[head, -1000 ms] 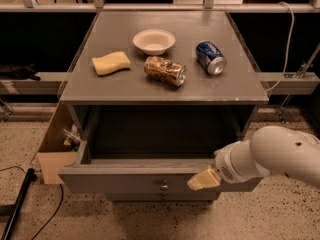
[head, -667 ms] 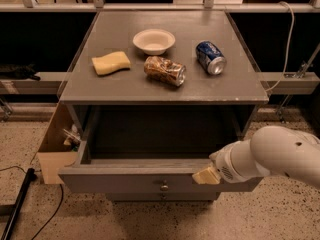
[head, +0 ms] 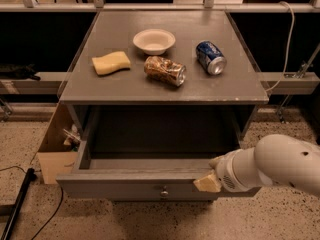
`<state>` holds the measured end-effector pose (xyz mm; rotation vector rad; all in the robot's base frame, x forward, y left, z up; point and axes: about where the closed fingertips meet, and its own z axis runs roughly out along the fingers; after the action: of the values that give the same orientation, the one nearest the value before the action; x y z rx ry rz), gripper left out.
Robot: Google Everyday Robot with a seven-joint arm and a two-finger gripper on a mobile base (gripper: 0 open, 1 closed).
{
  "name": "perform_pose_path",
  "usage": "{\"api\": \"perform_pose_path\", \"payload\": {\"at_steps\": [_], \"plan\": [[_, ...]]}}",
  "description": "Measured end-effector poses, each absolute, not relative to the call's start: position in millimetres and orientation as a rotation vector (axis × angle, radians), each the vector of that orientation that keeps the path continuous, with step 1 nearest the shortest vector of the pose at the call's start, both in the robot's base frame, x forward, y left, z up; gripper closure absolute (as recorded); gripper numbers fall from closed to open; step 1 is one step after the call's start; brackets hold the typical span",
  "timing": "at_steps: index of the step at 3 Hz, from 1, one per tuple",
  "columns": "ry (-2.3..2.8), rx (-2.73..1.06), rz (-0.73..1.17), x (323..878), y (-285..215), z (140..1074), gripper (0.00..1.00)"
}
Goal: Open top drawer
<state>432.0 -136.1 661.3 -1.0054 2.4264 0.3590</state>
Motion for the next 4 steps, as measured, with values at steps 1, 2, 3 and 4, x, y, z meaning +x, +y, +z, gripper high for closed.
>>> {"api": "perform_pose_path", "payload": {"at_steps": [1, 2, 3, 4], "plan": [[2.400, -1.000, 0.391, 407.2, -125.1, 653.4, 1.00], [2.400, -1.000, 0.391, 407.6, -125.1, 659.5, 1.00], [2.400, -1.000, 0.391, 407.6, -125.1, 659.6, 0.74], [2.400, -1.000, 0.391, 407.6, -125.1, 659.6, 0.49]]}}
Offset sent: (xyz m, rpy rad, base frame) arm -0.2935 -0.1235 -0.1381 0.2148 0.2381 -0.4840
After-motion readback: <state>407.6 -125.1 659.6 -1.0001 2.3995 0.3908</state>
